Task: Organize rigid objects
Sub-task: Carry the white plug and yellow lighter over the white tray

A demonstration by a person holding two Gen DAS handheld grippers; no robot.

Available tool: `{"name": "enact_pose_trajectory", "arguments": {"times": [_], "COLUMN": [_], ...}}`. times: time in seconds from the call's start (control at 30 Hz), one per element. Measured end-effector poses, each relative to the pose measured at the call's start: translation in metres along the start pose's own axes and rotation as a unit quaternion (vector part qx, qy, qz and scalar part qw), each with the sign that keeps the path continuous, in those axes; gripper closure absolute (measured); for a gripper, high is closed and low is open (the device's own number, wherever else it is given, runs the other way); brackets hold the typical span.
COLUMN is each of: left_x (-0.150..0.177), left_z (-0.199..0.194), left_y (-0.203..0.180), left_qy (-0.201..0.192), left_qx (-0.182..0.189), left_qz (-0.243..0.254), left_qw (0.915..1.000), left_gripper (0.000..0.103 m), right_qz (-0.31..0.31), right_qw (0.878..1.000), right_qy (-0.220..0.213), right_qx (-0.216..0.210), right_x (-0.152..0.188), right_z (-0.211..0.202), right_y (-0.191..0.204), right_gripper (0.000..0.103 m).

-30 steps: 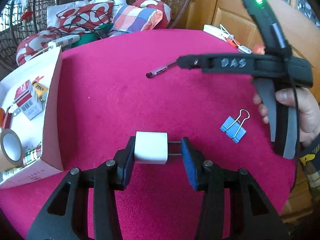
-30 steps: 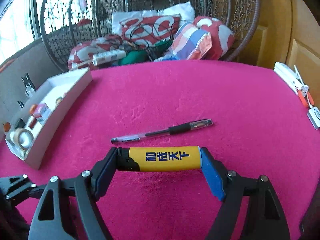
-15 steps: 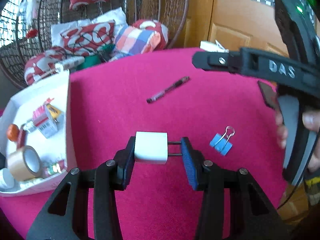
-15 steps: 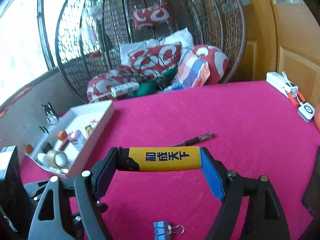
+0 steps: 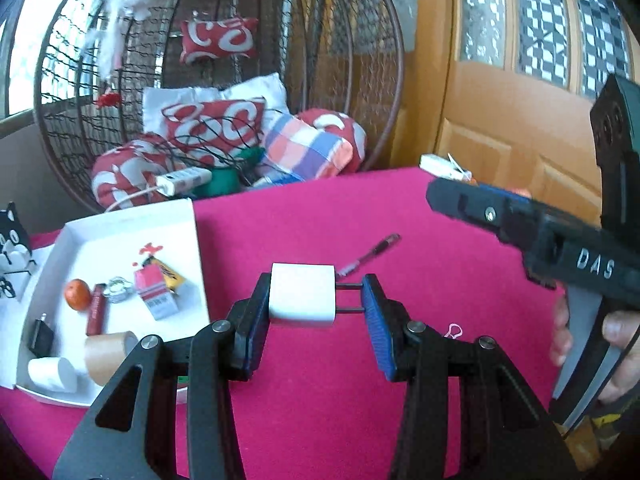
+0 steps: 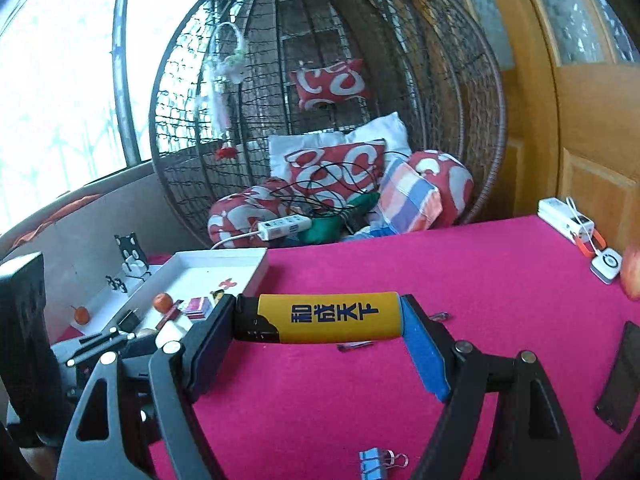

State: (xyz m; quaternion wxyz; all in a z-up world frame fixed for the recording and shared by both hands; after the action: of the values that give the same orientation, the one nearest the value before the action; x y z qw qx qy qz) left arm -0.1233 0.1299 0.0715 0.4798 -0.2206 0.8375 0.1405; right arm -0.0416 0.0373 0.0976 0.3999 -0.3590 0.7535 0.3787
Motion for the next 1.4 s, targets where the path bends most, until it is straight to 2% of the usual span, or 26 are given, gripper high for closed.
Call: {"name": "enact_pose_trajectory", "arguments": {"times": [0.43, 0.87, 1.4], "left_x": [-0.002, 0.0, 0.013], "left_z": [-0.027, -0.06, -0.077], "left_y": [0.032, 0.091, 0.155], "left_qy": [-0.028, -0.055, -0.057], "left_qx": [-0.028, -0.082, -0.128], "left_qz": [-0.027, -0.063, -0.096], "left_qw": [0.9988, 0.9931, 0.9854], "left_gripper": [0.059, 0.059, 0.059], "right_qz": [-0.021, -0.051, -0.076], "right_qw": [1.0, 0.997, 0.994], "right_qy": [0.005, 0.015, 0.037], "right_qx": [-0.022, -0.054, -0.075], "right_x": [-0.001, -0.007, -0.011], "right_z": [0.004, 0.024, 0.056], "right_y": [0.031, 0.075, 0.121], "right_gripper": [0.023, 0.023, 0.022]}}
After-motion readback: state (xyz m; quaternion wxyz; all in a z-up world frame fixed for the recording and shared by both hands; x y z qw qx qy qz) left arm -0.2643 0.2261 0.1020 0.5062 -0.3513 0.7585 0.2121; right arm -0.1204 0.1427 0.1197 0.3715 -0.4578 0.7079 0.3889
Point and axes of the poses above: each gripper's, at about its wrist camera, not at the fingertips, and z roughly the way its jaws point, y to its left, x to its underside, the point moved 4 cm from there along z, roughly the way its jaws point, and after that the axes turned 8 degrees about z, right-handed, at the moved point
